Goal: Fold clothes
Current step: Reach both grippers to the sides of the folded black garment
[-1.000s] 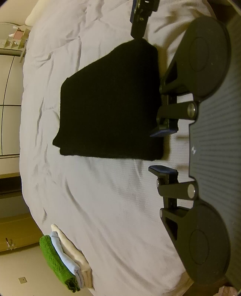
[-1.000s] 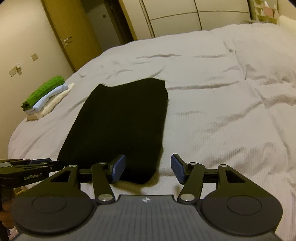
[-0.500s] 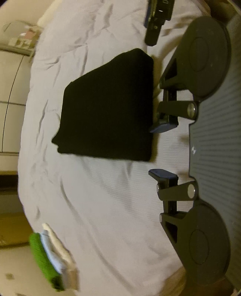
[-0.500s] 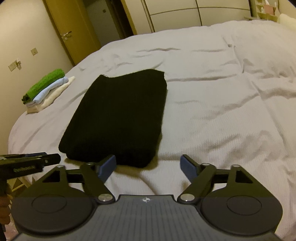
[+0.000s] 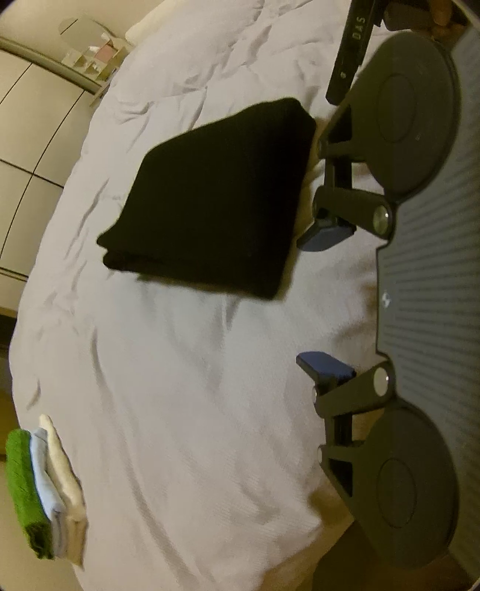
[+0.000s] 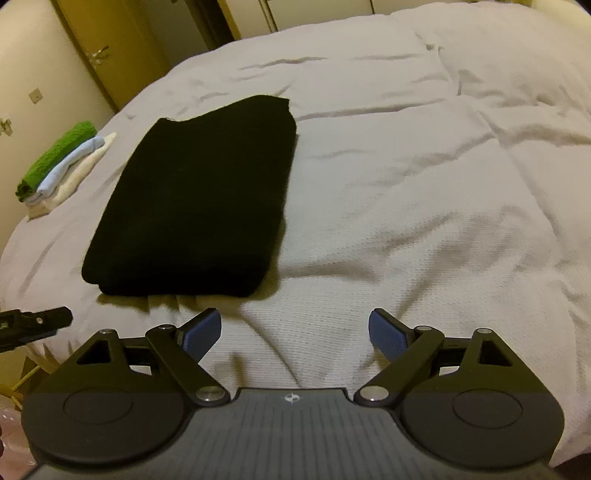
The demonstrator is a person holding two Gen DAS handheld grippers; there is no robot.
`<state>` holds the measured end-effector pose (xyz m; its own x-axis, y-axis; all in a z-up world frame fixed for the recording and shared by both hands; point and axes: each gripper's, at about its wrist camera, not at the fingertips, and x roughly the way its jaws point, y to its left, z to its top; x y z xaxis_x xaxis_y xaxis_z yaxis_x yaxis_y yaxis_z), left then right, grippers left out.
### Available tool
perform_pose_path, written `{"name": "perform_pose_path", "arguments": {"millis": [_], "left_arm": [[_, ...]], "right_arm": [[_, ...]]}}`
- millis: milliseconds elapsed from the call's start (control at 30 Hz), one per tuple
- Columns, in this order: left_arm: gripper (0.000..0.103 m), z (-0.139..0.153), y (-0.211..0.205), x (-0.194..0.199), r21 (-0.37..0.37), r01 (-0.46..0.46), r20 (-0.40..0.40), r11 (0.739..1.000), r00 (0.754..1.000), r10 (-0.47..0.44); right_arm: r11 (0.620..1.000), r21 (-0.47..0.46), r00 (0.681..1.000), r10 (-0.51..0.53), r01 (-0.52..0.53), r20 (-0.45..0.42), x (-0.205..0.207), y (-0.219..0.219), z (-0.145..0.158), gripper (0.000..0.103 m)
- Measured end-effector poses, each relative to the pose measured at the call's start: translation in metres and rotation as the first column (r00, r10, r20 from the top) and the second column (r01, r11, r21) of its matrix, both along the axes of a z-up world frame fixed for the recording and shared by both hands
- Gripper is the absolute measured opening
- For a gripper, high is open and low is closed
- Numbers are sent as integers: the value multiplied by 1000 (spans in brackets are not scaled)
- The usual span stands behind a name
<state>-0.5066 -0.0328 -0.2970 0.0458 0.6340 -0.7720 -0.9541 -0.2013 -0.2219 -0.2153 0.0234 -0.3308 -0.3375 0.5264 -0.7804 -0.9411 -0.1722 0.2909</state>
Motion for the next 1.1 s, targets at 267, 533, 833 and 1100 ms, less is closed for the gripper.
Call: {"name": "perform_pose_path", "arguments": {"millis": [267, 533, 833, 1100], "left_arm": [[69, 11, -3, 28, 12, 35, -82, 999, 996, -34], [78, 15, -8, 35, 16, 37, -110, 999, 993, -35], [84, 17, -13, 31, 39, 45, -99, 998, 994, -41], [89, 9, -10, 17, 32, 35, -43, 999, 998, -34]], "right_arm": [[1000, 11, 996, 27, -28, 88, -12, -6, 14, 90], [997, 44, 993, 54, -59, 105, -15, -15, 28, 90], [995, 55, 991, 73, -79, 109, -18, -18, 34, 90], [995, 41, 987, 87, -94, 135, -22, -14, 31, 91]]}}
